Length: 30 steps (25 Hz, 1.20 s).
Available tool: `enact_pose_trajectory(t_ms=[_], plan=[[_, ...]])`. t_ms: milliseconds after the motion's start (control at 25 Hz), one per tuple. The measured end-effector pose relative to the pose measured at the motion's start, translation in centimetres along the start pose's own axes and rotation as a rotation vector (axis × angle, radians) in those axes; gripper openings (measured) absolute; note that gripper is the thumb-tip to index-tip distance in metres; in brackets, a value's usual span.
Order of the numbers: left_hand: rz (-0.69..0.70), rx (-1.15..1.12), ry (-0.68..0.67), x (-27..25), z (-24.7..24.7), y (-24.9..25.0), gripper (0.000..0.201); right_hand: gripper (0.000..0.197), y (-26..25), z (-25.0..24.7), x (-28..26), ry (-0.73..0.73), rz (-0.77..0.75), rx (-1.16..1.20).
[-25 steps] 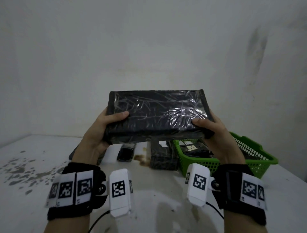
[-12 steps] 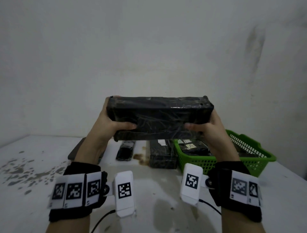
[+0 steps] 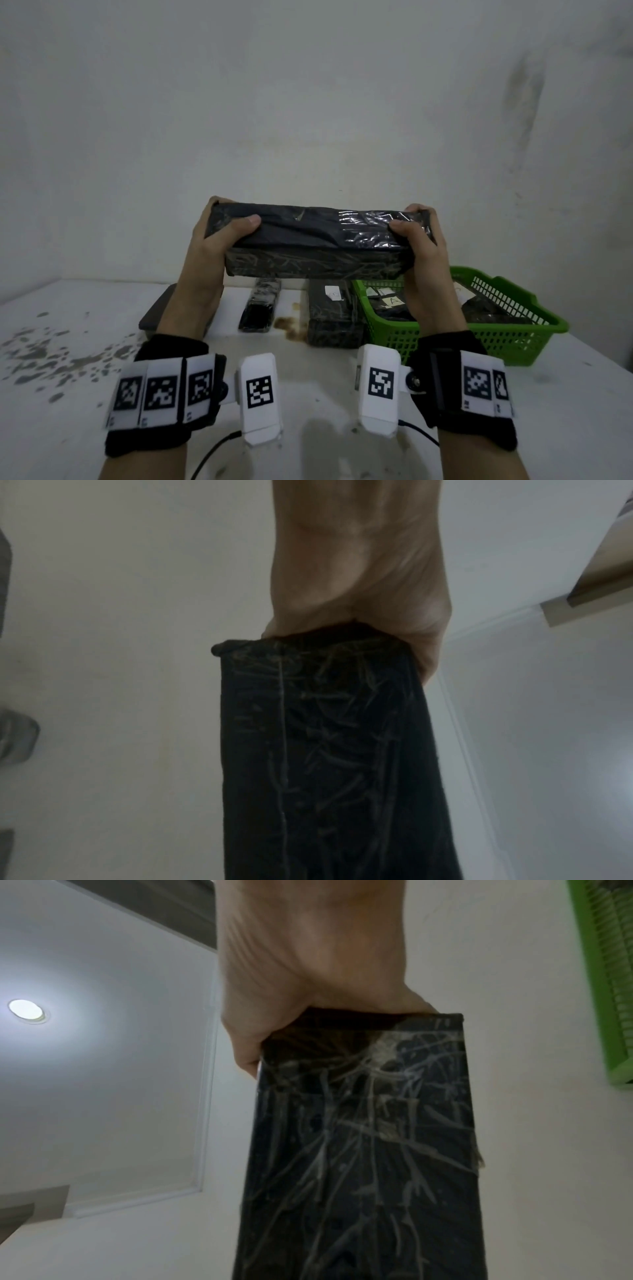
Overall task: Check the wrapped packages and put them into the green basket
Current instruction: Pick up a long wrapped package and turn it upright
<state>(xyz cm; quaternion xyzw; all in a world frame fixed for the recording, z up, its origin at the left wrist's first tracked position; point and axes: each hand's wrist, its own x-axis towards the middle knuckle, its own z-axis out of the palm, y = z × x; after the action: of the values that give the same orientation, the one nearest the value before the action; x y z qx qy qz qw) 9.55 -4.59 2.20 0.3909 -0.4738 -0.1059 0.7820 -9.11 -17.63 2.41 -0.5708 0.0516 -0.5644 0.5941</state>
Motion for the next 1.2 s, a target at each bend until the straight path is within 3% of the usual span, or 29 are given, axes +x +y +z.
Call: enact_pose_trajectory(t_ms=[40, 160, 280, 440, 480, 600, 720, 840, 960, 1040, 1120, 1200], plan=[[0.010, -0.018, -0.001, -0.1, 0.0, 0.2, 0.008, 0.016, -0.1, 0.2, -0.1, -0.011, -0.011, 0.001], [0.072, -0.062, -0.015, -0.2, -0.1, 0.6, 0.020, 0.017, -0.3, 0.4, -0.2, -0.020, -0.035, -0.016], [0.135, -0.081, 0.011, -0.4, 0.1, 0.9, 0.024, 0.023, -0.3, 0.6, -0.2, 0.049, -0.039, -0.123], [0.234, 0.002, 0.046, -0.7, 1.1, 0.7, 0.019, 0.059, 0.4, 0.8, 0.2, 0.211, 0.293, -0.094], [0.252, 0.040, 0.043, -0.8, 1.5, 0.5, 0.022, 0.057, 0.5, 1.3, 0.1, 0.237, 0.375, -0.007], [0.359, 0.343, -0.017, -1.2, 2.7, 0.2, 0.025, 0.026, 1.1, 2.9, -0.4, 0.205, 0.477, 0.322], [0.435, 0.644, -0.157, -1.1, 3.3, 0.1, 0.025, 0.018, 1.2, 3.5, -0.8, 0.146, 0.560, 0.467], [0.273, 0.516, -0.344, -1.3, 3.8, 0.5, 0.031, 0.012, 1.9, 1.6, 0.1, 0.143, 0.629, 0.511], [0.221, 0.440, -0.201, -1.0, 3.1, -0.1, 0.042, 0.032, 2.3, -0.3, 0.5, 0.137, 0.659, 0.513], [0.047, 0.380, -0.189, -0.8, 2.7, -0.2, 0.058, 0.025, 1.9, -0.7, 0.4, 0.109, 0.681, 0.499], [-0.131, 0.217, -0.282, -0.8, 2.8, -0.2, 0.053, 0.022, 1.3, -0.2, 0.3, 0.124, 0.671, 0.476], [-0.109, 0.194, -0.298, -1.0, 3.3, 0.1, 0.035, 0.032, 1.0, 0.8, 0.1, 0.127, 0.614, 0.467]])
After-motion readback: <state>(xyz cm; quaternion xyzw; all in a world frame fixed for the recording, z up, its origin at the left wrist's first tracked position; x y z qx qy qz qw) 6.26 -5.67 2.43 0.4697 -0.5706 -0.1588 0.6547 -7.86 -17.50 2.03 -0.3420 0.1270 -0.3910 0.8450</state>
